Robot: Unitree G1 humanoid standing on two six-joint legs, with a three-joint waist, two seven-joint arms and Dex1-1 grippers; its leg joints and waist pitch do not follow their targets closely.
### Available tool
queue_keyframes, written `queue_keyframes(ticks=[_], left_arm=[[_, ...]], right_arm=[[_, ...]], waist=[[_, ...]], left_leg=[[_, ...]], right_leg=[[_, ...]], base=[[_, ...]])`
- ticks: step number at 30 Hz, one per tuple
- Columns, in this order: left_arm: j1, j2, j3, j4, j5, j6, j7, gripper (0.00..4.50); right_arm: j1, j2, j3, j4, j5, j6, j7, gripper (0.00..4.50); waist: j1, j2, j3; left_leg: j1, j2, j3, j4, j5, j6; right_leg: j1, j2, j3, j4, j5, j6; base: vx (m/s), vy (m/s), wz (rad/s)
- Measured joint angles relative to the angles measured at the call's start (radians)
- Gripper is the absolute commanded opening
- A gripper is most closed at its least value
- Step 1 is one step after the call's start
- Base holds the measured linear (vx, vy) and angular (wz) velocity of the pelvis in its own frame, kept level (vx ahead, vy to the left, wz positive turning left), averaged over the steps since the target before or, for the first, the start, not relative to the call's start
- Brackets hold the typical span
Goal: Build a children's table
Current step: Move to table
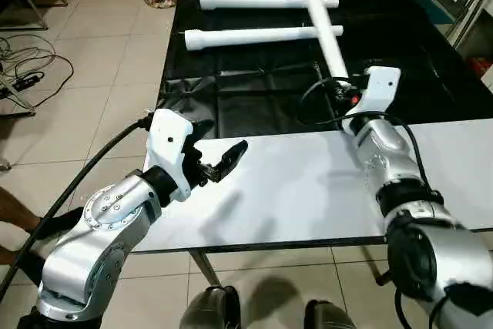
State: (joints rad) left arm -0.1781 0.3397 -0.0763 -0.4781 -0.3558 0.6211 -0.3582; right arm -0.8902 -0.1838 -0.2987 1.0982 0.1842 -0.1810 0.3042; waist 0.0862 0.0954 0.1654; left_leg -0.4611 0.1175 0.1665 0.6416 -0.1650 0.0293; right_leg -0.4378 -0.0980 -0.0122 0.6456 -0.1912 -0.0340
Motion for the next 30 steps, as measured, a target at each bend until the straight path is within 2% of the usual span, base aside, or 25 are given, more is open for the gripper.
queue_keyframes(ticks=[8, 15, 21, 30], left_arm=[[0.006, -0.011, 0.0, 0.0, -0.004, -0.007, -0.008, 3.96], [0.006, -0.011, -0.001, 0.0, -0.012, -0.01, -0.024, 3.96], [0.003, -0.018, -0.001, 0.0, -0.029, -0.012, -0.042, 3.96], [0.009, -0.017, -0.01, -0.011, -0.044, -0.009, -0.064, 3.96]], right_arm=[[0.035, -0.053, -0.029, -0.04, 0.06, 0.079, 0.129, 1.18], [0.07, -0.093, -0.009, -0.124, 0.09, 0.147, 0.273, 1.18], [0.101, -0.113, -0.008, -0.168, 0.137, 0.261, 0.402, 1.17], [0.113, -0.222, 0.034, -0.173, 0.141, 0.379, 0.62, 1.17]], waist=[[0.001, -0.001, 0.0], [0.001, -0.004, -0.002], [0.003, -0.004, -0.002], [0.002, -0.007, -0.002]], left_leg=[[0.0, 0.0, 0.001, 0.0, 0.001, 0.001], [0.002, 0.001, 0.001, 0.0, 0.001, 0.001], [0.002, 0.001, 0.002, 0.0, 0.002, 0.003], [0.005, 0.001, 0.007, 0.0, 0.005, 0.008]], right_leg=[[0.0, -0.001, 0.0, 0.0, 0.0, 0.0], [0.001, -0.001, -0.001, 0.0, 0.0, 0.0], [0.002, -0.001, -0.001, 0.0, 0.002, -0.002], [0.002, -0.006, -0.002, 0.0, 0.002, -0.003]], base=[[0.0, 0.0, 0.0], [0.0, 0.0, 0.0], [0.0, 0.0, 0.0], [0.0, 0.0, 0.0]])
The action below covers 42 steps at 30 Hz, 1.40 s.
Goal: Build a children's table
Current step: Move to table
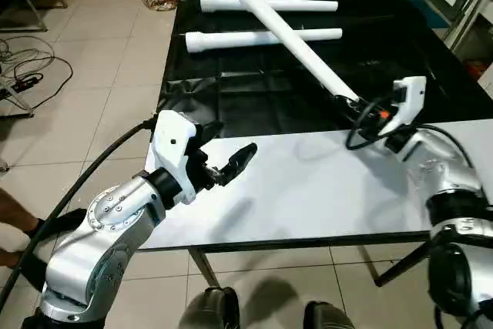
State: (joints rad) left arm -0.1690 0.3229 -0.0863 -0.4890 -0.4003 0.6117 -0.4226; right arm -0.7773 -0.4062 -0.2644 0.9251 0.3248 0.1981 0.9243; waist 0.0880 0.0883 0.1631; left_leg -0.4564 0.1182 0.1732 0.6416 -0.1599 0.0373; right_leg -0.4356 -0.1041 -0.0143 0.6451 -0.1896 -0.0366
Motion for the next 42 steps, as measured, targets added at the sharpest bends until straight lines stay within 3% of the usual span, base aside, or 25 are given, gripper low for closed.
queue_keyframes(ticks=[8, 11, 18, 31, 38, 42], left_arm=[[-0.011, 0.009, -0.001, 0.001, 0.0, 0.007, -0.002, 3.96], [-0.052, 0.021, -0.001, 0.001, -0.005, 0.023, -0.015, 4.29], [-0.072, 0.033, -0.003, 0.001, -0.017, 0.043, -0.033, 4.5], [-0.088, 0.059, -0.008, 0.045, 0.072, 0.041, 0.024, 4.5], [-0.088, 0.053, -0.007, 0.046, 0.074, 0.041, 0.027, 4.5], [-0.088, 0.039, -0.007, 0.046, 0.084, 0.038, 0.038, 4.5]], right_arm=[[0.037, -0.036, 0.079, -0.018, -0.021, 0.058, 0.161, 1.17], [0.037, -0.04, 0.108, -0.019, -0.045, 0.057, 0.175, 1.17], [0.033, -0.042, 0.156, -0.007, -0.087, 0.049, 0.197, 1.17], [-0.016, 0.014, 0.177, 0.096, -0.168, -0.065, -0.019, 1.17], [-0.018, 0.019, 0.176, 0.109, -0.168, -0.092, -0.015, 1.17], [-0.021, 0.032, 0.149, 0.108, -0.126, -0.072, 0.023, 1.17]], waist=[[-0.001, -0.004, -0.001], [-0.001, -0.007, -0.002], [-0.001, -0.007, -0.003], [-0.002, -0.011, -0.005], [-0.003, -0.011, -0.005], [-0.005, -0.012, -0.005]], left_leg=[[0.001, 0.0, 0.005, 0.0, 0.002, 0.003], [0.002, 0.0, 0.006, 0.0, 0.002, 0.003], [0.001, 0.0, 0.01, 0.0, 0.002, 0.003], [0.003, 0.0, 0.014, -0.001, 0.002, 0.003], [0.003, 0.0, 0.02, -0.017, 0.002, 0.003], [0.006, 0.0, 0.025, -0.02, 0.002, 0.003]], right_leg=[[-0.001, -0.005, -0.001, -0.003, 0.0, 0.0], [0.0, -0.006, -0.001, -0.005, 0.0, 0.001], [0.001, -0.007, -0.001, -0.013, 0.0, 0.001], [0.0, -0.01, 0.0, -0.017, -0.007, 0.012], [-0.001, -0.011, -0.001, -0.037, -0.008, 0.013], [-0.002, -0.014, -0.002, -0.038, -0.008, 0.013]], base=[[0.0, 0.0, 0.0], [0.0, 0.0, 0.0], [0.0, 0.0, 0.0], [0.0, 0.0, 0.0], [0.0, 0.0, 0.0], [0.0, 0.0, 0.0]])
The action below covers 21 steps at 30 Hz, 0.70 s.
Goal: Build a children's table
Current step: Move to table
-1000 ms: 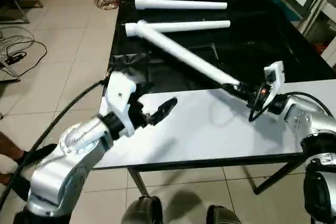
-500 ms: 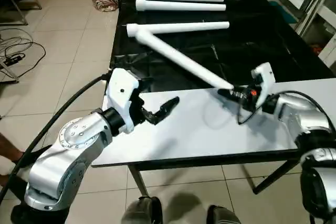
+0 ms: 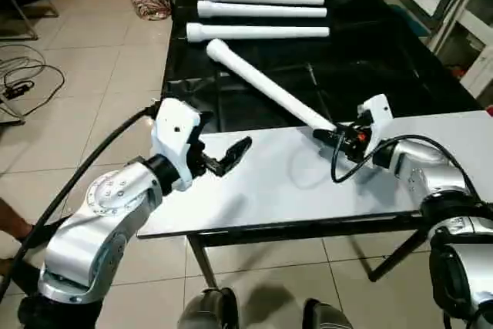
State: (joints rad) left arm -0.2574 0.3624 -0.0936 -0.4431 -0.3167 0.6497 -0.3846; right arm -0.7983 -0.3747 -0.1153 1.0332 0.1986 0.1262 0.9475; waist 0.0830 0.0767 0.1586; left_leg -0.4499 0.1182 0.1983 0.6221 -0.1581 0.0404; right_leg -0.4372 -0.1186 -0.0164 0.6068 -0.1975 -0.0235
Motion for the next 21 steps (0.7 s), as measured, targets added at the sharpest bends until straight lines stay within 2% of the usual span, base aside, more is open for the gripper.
queue_keyframes(ticks=[2, 4, 5, 6, 7, 8, 9, 10, 11, 12, 13, 14, 15, 17, 20, 21], left_arm=[[0.0, -0.005, 0.0, 0.003, 0.005, -0.004, 0.007, 4.5], [0.0, -0.01, 0.0, 0.011, 0.02, -0.01, 0.021, 4.5], [-0.003, -0.012, -0.001, 0.017, 0.028, -0.01, 0.029, 4.5], [-0.01, -0.013, -0.001, 0.028, 0.037, -0.01, 0.038, 4.5], [-0.024, -0.015, 0.0, 0.034, 0.046, -0.004, 0.054, 4.5], [-0.028, -0.02, 0.003, 0.032, 0.053, -0.002, 0.066, 4.5], [-0.022, -0.027, 0.008, 0.035, 0.059, 0.003, 0.082, 4.5], [-0.022, -0.041, 0.015, 0.04, 0.06, 0.008, 0.098, 4.5], [-0.032, -0.049, 0.016, 0.043, 0.06, 0.01, 0.108, 4.5], [-0.037, -0.055, 0.018, 0.048, 0.06, 0.011, 0.115, 4.5], [-0.031, -0.054, 0.023, 0.056, 0.061, 0.012, 0.121, 4.5], [-0.027, -0.055, 0.038, 0.06, 0.062, 0.012, 0.13, 4.5], [-0.028, -0.056, 0.057, 0.069, 0.063, 0.012, 0.138, 4.5], [-0.028, -0.06, 0.068, 0.069, 0.064, 0.012, 0.146, 4.5], [-0.028, -0.067, 0.074, 0.068, 0.062, 0.016, 0.15, 4.5], [-0.027, -0.071, 0.075, 0.068, 0.061, 0.021, 0.15, 4.5]], right_arm=[[0.0, 0.004, -0.001, 0.0, 0.003, 0.004, 0.009, 1.17], [0.0, 0.007, 0.004, 0.0, -0.003, -0.001, -0.01, 1.17], [0.0, 0.007, 0.004, 0.001, -0.005, -0.002, -0.018, 1.17], [0.0, 0.008, 0.004, 0.003, -0.006, -0.003, -0.026, 1.17], [-0.001, 0.005, 0.001, 0.004, -0.007, -0.003, -0.033, 1.17], [-0.013, 0.004, 0.001, 0.005, -0.008, -0.004, -0.038, 1.17], [-0.023, 0.019, 0.002, 0.004, -0.008, -0.004, -0.042, 1.17], [-0.024, 0.028, 0.005, -0.003, -0.007, -0.004, -0.039, 1.17], [-0.024, 0.03, 0.003, -0.008, -0.006, -0.007, -0.035, 1.17], [-0.02, 0.026, 0.003, -0.009, -0.005, -0.007, -0.037, 1.17], [-0.014, 0.028, 0.003, -0.008, -0.005, -0.007, -0.041, 1.17], [-0.013, 0.032, 0.004, -0.008, -0.005, -0.006, -0.043, 1.17], [-0.013, 0.035, 0.005, -0.008, -0.006, -0.005, -0.045, 1.17], [-0.013, 0.034, 0.004, -0.008, -0.006, -0.005, -0.049, 1.17], [-0.013, 0.036, 0.004, -0.009, -0.006, -0.005, -0.051, 1.17], [-0.012, 0.036, 0.004, -0.008, -0.006, -0.005, -0.052, 1.17]], waist=[[0.0, 0.0, 0.0], [0.0, 0.0, 0.0], [0.004, 0.0, 0.0], [0.017, -0.002, 0.001], [0.048, -0.02, -0.006], [0.055, -0.033, -0.007], [0.068, -0.023, -0.01], [0.064, -0.014, -0.009], [0.057, -0.007, -0.006], [0.045, -0.002, -0.002], [0.03, 0.0, -0.002], [0.019, 0.003, -0.001], [0.006, 0.002, -0.001], [-0.005, 0.001, -0.001], [-0.018, -0.008, 0.004], [-0.022, -0.01, 0.005]], left_leg=[[0.001, 0.0, 0.0, -0.003, 0.0, 0.0], [0.003, 0.001, 0.005, -0.022, 0.0, -0.001], [0.005, 0.001, 0.009, -0.036, 0.0, -0.001], [0.005, 0.002, 0.022, -0.052, 0.002, -0.003], [0.007, -0.003, 0.048, -0.07, 0.009, -0.015], [0.006, -0.005, 0.044, -0.05, 0.008, -0.031], [-0.001, -0.012, -0.034, 0.039, -0.001, -0.046], [0.009, -0.017, -0.101, 0.086, -0.001, -0.047], [0.036, -0.013, -0.124, 0.078, -0.051, -0.082], [0.025, 0.001, -0.118, 0.068, -0.049, -0.083], [0.023, 0.011, -0.115, 0.06, -0.049, -0.083], [0.022, 0.014, -0.117, 0.052, -0.049, -0.083], [0.023, 0.015, -0.113, 0.044, -0.049, -0.082], [0.03, 0.015, -0.101, 0.036, -0.05, -0.082], [0.04, 0.015, -0.085, 0.002, -0.05, -0.082], [0.043, 0.017, -0.08, -0.012, -0.05, -0.082]], right_leg=[[0.001, -0.001, -0.004, -0.004, -0.001, 0.001], [0.002, -0.002, -0.023, -0.01, -0.015, 0.004], [-0.001, -0.003, -0.028, 0.003, -0.037, -0.007], [-0.003, -0.005, -0.033, 0.047, -0.071, -0.033], [0.011, 0.003, -0.028, 0.13, -0.112, -0.042], [-0.005, 0.005, -0.001, 0.122, -0.115, 0.016], [-0.009, -0.001, -0.009, 0.116, -0.098, 0.047], [0.003, 0.002, -0.028, 0.11, -0.092, 0.045], [0.004, -0.003, -0.045, 0.105, -0.087, 0.044], [0.005, 0.008, -0.051, 0.085, -0.078, 0.029], [0.009, 0.026, -0.045, 0.061, -0.065, 0.007], [0.016, 0.029, -0.05, 0.043, -0.048, -0.022], [0.02, 0.027, -0.054, 0.027, -0.029, -0.045], [0.023, 0.023, -0.052, 0.017, -0.018, -0.048], [0.022, 0.013, -0.056, -0.003, -0.03, -0.026], [0.024, 0.008, -0.066, -0.015, -0.033, -0.02]], base=[[-0.028, 0.001, -0.02], [-0.063, 0.0, -0.03], [-0.12, -0.019, 0.04], [-0.12, -0.019, 0.04], [-0.117, -0.067, 0.01], [-0.035, -0.088, -0.09], [-0.035, -0.088, -0.09], [0.044, -0.044, -0.25], [0.0, 0.0, 0.0], [0.0, 0.0, 0.0], [-0.104, 0.029, 0.04], [-0.088, 0.046, -0.1], [-0.088, 0.046, -0.1], [-0.031, 0.023, -0.01], [0.0, 0.0, 0.0], [0.0, 0.0, 0.0]])
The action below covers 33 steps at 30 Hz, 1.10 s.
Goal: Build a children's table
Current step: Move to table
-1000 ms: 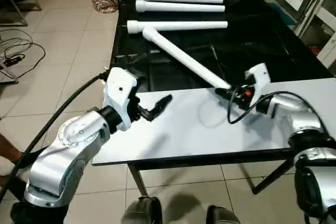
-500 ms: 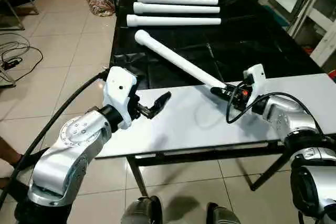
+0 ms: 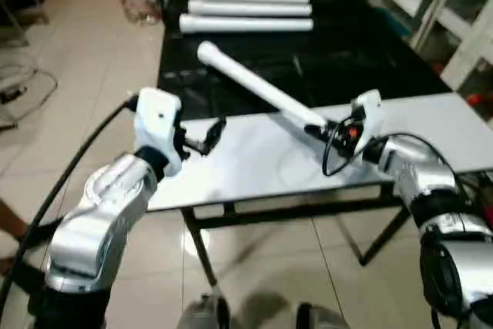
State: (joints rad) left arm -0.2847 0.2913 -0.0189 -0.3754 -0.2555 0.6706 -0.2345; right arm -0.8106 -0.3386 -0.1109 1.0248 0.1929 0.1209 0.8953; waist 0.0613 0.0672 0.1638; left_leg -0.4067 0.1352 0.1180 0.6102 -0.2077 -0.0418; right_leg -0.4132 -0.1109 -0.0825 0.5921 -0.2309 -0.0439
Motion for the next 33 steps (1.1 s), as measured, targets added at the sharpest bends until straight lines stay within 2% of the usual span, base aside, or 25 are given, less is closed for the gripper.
queue_keyframes(ticks=[3, 4, 5, 6, 7, 8, 9, 10, 11, 12, 14, 15, 17, 18, 19, 20, 21, 22, 23, 24, 25, 26, 27, 30, 33], left_arm=[[0.0, -0.005, 0.0, 0.0, -0.004, 0.002, 0.001, 4.5], [0.0, -0.005, 0.001, 0.0, -0.004, 0.003, 0.001, 4.5], [-0.001, -0.005, 0.001, 0.001, -0.004, 0.004, 0.001, 4.5], [-0.006, -0.006, 0.002, -0.005, -0.005, 0.004, 0.001, 4.5], [-0.005, -0.008, 0.007, -0.009, -0.004, 0.003, 0.002, 4.5], [0.007, -0.014, 0.01, -0.007, -0.004, 0.005, 0.003, 4.5], [0.018, -0.019, 0.005, -0.007, -0.004, 0.008, 0.003, 4.5], [0.015, -0.02, 0.004, -0.008, -0.005, 0.01, 0.002, 4.5], [0.004, -0.022, 0.002, -0.01, -0.006, 0.01, 0.002, 4.5], [-0.007, -0.021, 0.002, -0.02, -0.006, 0.009, 0.001, 4.5], [-0.002, -0.014, 0.01, -0.021, -0.005, 0.009, 0.002, 4.5], [0.01, -0.005, 0.021, -0.014, -0.005, 0.014, 0.002, 4.5], [0.009, -0.003, 0.024, -0.012, -0.004, 0.018, 0.003, 4.5], [0.009, -0.007, 0.022, -0.012, -0.005, 0.019, 0.003, 4.5], [0.006, -0.014, 0.019, -0.013, -0.005, 0.019, 0.003, 4.5], [0.0, -0.023, 0.009, -0.013, -0.005, 0.02, 0.002, 4.5], [0.001, -0.025, 0.0, -0.014, -0.005, 0.02, 0.001, 4.5], [0.0, -0.021, 0.0, -0.014, -0.003, 0.019, 0.001, 4.5], [-0.001, -0.015, 0.0, -0.015, -0.002, 0.019, 0.0, 4.5], [0.002, 0.0, 0.003, -0.014, 0.005, 0.02, 0.001, 4.5], [0.001, 0.006, 0.004, -0.012, 0.01, 0.02, 0.001, 4.5], [0.004, 0.008, 0.004, -0.01, 0.014, 0.02, 0.0, 4.5], [0.003, 0.007, 0.003, -0.01, 0.014, 0.02, -0.001, 4.5], [-0.002, 0.006, -0.01, -0.011, 0.014, 0.016, -0.016, 4.5], [-0.012, 0.016, -0.021, 0.005, 0.01, 0.007, -0.048, 4.5]], right_arm=[[0.0, 0.002, 0.0, 0.0, 0.0, 0.0, -0.004, 1.17], [0.0, 0.003, 0.0, -0.001, 0.0, 0.0, -0.004, 1.17], [0.004, 0.001, 0.0, 0.0, -0.001, 0.0, -0.006, 1.17], [0.009, -0.01, -0.002, -0.001, -0.001, -0.001, -0.007, 1.17], [0.004, -0.013, -0.002, -0.001, -0.002, -0.002, -0.011, 1.17], [0.004, -0.008, -0.001, 0.0, -0.003, -0.002, -0.014, 1.17], [0.004, 0.0, 0.001, 0.001, -0.004, -0.001, -0.014, 1.17], [0.004, 0.004, 0.001, 0.0, -0.004, -0.002, -0.013, 1.17], [0.005, 0.001, 0.001, 0.001, -0.004, -0.002, -0.013, 1.17], [0.005, -0.008, 0.0, 0.0, -0.004, -0.003, -0.015, 1.17], [0.001, -0.002, 0.0, 0.003, -0.004, -0.004, -0.018, 1.17], [-0.008, 0.019, 0.003, 0.0, -0.004, -0.004, -0.017, 1.17], [-0.012, 0.032, 0.009, -0.001, -0.004, -0.004, -0.014, 1.17], [-0.012, 0.032, 0.011, 0.0, -0.004, -0.004, -0.014, 1.17], [-0.012, 0.025, 0.01, -0.001, -0.004, -0.006, -0.014, 1.17], [-0.003, 0.009, 0.008, 0.0, -0.004, -0.006, -0.015, 1.17], [0.0, -0.007, 0.0, 0.003, -0.004, -0.006, -0.019, 1.17], [-0.003, -0.01, -0.003, 0.002, -0.004, -0.008, -0.022, 1.17], [-0.005, -0.012, -0.004, 0.001, -0.004, -0.012, -0.024, 1.17], [-0.007, -0.005, -0.006, 0.0, -0.004, -0.015, -0.028, 1.17], [-0.012, 0.006, -0.003, 0.0, -0.004, -0.015, -0.028, 1.17], [-0.014, 0.018, 0.002, 0.0, -0.004, -0.016, -0.027, 1.17], [-0.014, 0.027, 0.004, 0.0, -0.004, -0.016, -0.026, 1.17], [-0.008, 0.01, 0.003, 0.002, -0.004, -0.016, -0.026, 1.17], [-0.006, -0.003, 0.0, 0.002, -0.005, -0.016, -0.026, 1.17]], waist=[[-0.012, 0.005, 0.003], [-0.008, 0.01, 0.008], [-0.004, 0.007, 0.01], [0.027, -0.013, 0.004], [0.038, -0.036, 0.001], [0.044, -0.04, 0.007], [0.066, -0.024, 0.006], [0.074, -0.015, 0.004], [0.074, -0.009, 0.0], [0.071, 0.011, -0.013], [0.061, 0.007, -0.016], [0.049, 0.006, -0.017], [0.034, -0.003, -0.018], [0.025, -0.012, -0.019], [0.025, -0.017, -0.021], [0.023, -0.015, -0.022], [0.027, -0.016, -0.023], [0.026, -0.009, -0.027], [0.025, 0.009, -0.034], [0.021, 0.01, -0.035], [0.009, 0.01, -0.036], [0.001, 0.008, -0.037], [-0.007, 0.007, -0.037], [-0.003, 0.004, -0.035], [-0.005, 0.004, -0.035]], left_leg=[[0.012, 0.016, 0.003, -0.022, 0.0, 0.0], [0.015, 0.026, 0.007, -0.028, 0.0, -0.001], [0.022, 0.03, 0.021, -0.03, 0.0, -0.001], [0.029, 0.042, 0.07, -0.029, 0.0, 0.0], [0.035, 0.038, 0.097, -0.016, -0.002, 0.0], [0.031, 0.036, 0.09, 0.015, -0.018, 0.009], [0.033, 0.019, 0.026, 0.086, -0.029, 0.037], [0.038, 0.0, -0.01, 0.113, -0.032, 0.041], [0.052, -0.006, -0.015, 0.096, -0.033, 0.044], [0.075, 0.003, -0.013, 0.019, -0.037, 0.044], [0.077, 0.01, -0.012, -0.001, -0.019, 0.009], [0.077, 0.009, -0.015, -0.001, -0.024, 0.005], [0.075, -0.001, -0.014, 0.002, -0.03, 0.008], [0.07, -0.009, -0.01, 0.011, -0.042, 0.03], [0.045, -0.019, -0.007, 0.038, -0.058, 0.086], [0.014, -0.016, -0.014, 0.088, -0.06, 0.173], [-0.02, -0.019, -0.022, 0.125, -0.053, 0.186], [-0.039, -0.017, -0.023, 0.104, -0.034, 0.156], [-0.053, -0.003, -0.027, 0.053, 0.0, 0.115], [-0.05, 0.014, -0.045, 0.072, 0.001, 0.037], [-0.053, 0.016, -0.05, 0.078, 0.001, 0.028], [-0.055, 0.009, -0.05, 0.081, 0.004, 0.024], [-0.055, -0.003, -0.051, 0.081, 0.007, 0.018], [-0.063, -0.014, -0.038, 0.058, 0.023, 0.033], [-0.054, 0.014, -0.01, 0.041, 0.041, 0.019]], right_leg=[[0.02, -0.001, -0.039, -0.036, -0.004, 0.006], [0.029, 0.002, -0.049, -0.016, -0.017, 0.007], [0.033, -0.001, -0.045, 0.047, -0.058, -0.004], [0.054, 0.001, -0.024, 0.143, -0.088, -0.01], [0.064, 0.008, 0.019, 0.155, -0.105, 0.04], [0.059, 0.011, 0.024, 0.156, -0.101, 0.042], [0.073, 0.02, 0.029, 0.145, -0.101, 0.042], [0.079, 0.023, 0.026, 0.131, -0.099, 0.039], [0.079, 0.031, 0.024, 0.111, -0.096, 0.032], [0.078, 0.06, 0.021, 0.08, -0.075, 0.012], [0.062, 0.064, 0.018, 0.069, -0.049, -0.024], [0.053, 0.061, 0.016, 0.083, -0.064, -0.054], [0.029, 0.047, 0.022, 0.117, -0.073, -0.065], [0.026, 0.043, 0.036, 0.12, -0.082, -0.037], [0.037, 0.046, 0.046, 0.115, -0.078, 0.022], [0.041, 0.054, 0.045, 0.108, -0.078, 0.022], [0.046, 0.059, 0.044, 0.106, -0.075, 0.027], [0.047, 0.071, 0.038, 0.109, -0.076, 0.026], [0.046, 0.092, 0.025, 0.114, -0.079, 0.024], [0.044, 0.097, 0.003, 0.131, -0.085, 0.021], [0.022, 0.094, 0.004, 0.146, -0.086, 0.02], [0.005, 0.087, 0.022, 0.16, -0.085, 0.021], [-0.007, 0.077, 0.053, 0.158, -0.083, 0.033], [-0.017, 0.068, 0.062, 0.155, -0.066, 0.047], [-0.004, 0.07, 0.046, 0.126, -0.045, 0.03]], base=[[0.0, 0.0, 0.0], [-0.075, -0.021, -0.09], [-0.067, -0.077, 0.03], [-0.005, -0.204, 0.03], [0.053, -0.186, 0.07], [0.105, -0.187, 0.02], [0.044, -0.061, 0.01], [0.111, -0.085, -0.02], [0.086, -0.057, 0.14], [0.086, -0.057, 0.14], [0.058, -0.03, 0.29], [0.076, -0.017, 0.21], [0.106, -0.024, 0.06], [0.098, -0.03, 0.09], [0.144, -0.025, 0.12], [0.147, -0.025, 0.1], [0.147, -0.025, 0.1], [0.0, 0.0, 0.0], [-0.07, -0.004, -0.22], [-0.07, -0.004, -0.22], [-0.029, -0.001, -0.19], [0.0, 0.0, 0.0], [0.0, 0.0, 0.0], [-0.076, 0.031, -0.08], [-0.114, 0.0, 0.01]])
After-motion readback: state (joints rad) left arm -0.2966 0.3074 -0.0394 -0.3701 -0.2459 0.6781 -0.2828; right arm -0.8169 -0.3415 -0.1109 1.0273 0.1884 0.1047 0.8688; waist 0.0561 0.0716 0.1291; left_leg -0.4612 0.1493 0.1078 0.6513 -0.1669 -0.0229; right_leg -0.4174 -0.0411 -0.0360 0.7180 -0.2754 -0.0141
